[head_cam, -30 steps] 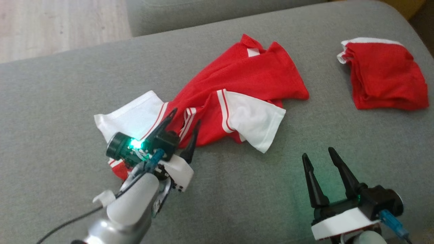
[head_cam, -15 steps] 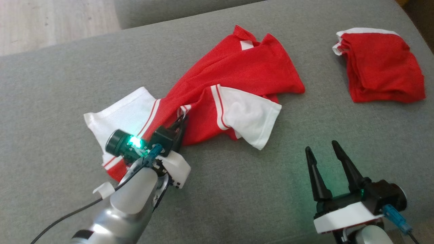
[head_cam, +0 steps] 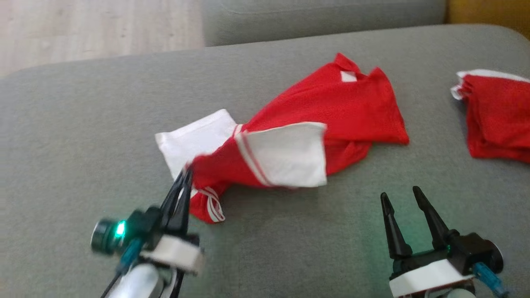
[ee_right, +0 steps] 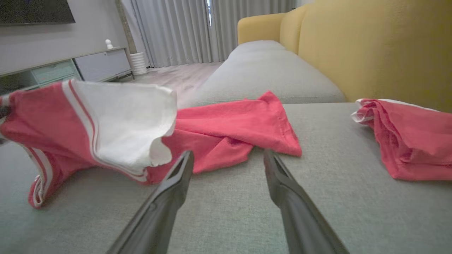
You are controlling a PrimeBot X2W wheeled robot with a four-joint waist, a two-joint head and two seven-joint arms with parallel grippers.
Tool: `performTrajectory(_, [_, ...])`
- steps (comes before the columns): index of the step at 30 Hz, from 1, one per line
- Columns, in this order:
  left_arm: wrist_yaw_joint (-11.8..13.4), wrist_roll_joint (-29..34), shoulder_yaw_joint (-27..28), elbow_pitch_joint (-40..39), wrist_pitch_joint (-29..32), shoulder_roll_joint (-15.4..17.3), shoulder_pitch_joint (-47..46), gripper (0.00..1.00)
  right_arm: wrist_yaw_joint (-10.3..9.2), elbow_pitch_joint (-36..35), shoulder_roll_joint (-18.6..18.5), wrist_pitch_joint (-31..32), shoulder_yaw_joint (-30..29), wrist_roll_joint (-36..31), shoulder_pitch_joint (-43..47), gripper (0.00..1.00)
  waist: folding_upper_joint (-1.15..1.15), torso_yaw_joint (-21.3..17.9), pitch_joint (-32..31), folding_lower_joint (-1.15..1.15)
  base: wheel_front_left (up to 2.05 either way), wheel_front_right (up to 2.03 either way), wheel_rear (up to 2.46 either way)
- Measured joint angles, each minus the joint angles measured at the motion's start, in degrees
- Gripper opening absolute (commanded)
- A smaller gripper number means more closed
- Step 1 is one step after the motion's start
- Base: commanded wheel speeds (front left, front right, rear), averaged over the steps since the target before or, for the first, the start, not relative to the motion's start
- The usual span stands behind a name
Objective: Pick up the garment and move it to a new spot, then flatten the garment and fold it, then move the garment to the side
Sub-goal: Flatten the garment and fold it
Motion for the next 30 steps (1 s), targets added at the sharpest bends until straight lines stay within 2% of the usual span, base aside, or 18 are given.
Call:
performTrajectory(4, [1.0,-2.9,1.1,-3.3,2.1,2.0,6.7,0.0,0.0,0.0,0.0,0.0,0.1,0.0,0.0,1.0,0.0,2.4,-0.9,0.0,0.0,0.0,0.0])
performTrajectory(10, [1.1,-6.0,1.1,-1.4,4.5,2.3,9.6,0.0,0.0,0.0,0.0,0.0,0.4,0.0,0.0,1.0,0.0,4.0,-1.4,0.0,0.0,0.0,0.0])
performTrajectory(11, [1.1,-6.0,1.1,-1.0,4.5,2.3,9.6,0.45,0.0,0.0,0.0,0.0,0.6,0.0,0.0,1.0,0.0,4.0,-1.4,0.0,0.0,0.0,0.0])
performTrajectory(12, [1.1,-6.0,1.1,-0.6,4.6,2.2,9.6,1.0,0.0,0.1,0.0,0.0,0.8,0.0,0.0,1.0,0.0,3.9,-1.5,0.0,0.0,0.0,0.0])
performTrajectory(15, [1.7,-5.1,0.6,-0.7,4.5,2.2,9.5,1.0,0.0,0.1,-0.2,0.0,1.2,0.0,0.0,1.0,0.0,3.6,-1.5,0.0,0.0,0.0,0.0])
performTrajectory(18, [2.8,-0.8,-1.0,-2.6,4.6,3.3,8.1,1.0,0.0,0.1,-0.5,0.0,1.2,0.0,0.0,1.0,0.0,3.1,-1.6,0.0,0.0,0.0,0.0])
performTrajectory(23, [3.2,4.4,-3.4,-7.0,7.8,4.3,0.2,1.0,0.0,0.2,-0.7,0.0,1.5,0.0,0.0,1.0,0.0,2.0,-1.6,0.0,0.0,0.0,0.0])
performTrajectory(27, [1.5,6.4,-5.0,-7.2,9.3,4.2,-5.1,1.0,0.0,0.3,-0.9,0.0,2.1,0.0,0.0,1.0,0.0,1.1,-1.3,0.01,0.0,0.0,0.0])
performTrajectory(30, [-0.9,7.6,-6.7,-4.8,10.6,3.5,-9.6,1.0,0.0,0.3,-0.9,0.0,2.5,0.0,-0.2,1.0,0.0,0.1,-0.7,0.01,0.0,0.0,0.0])
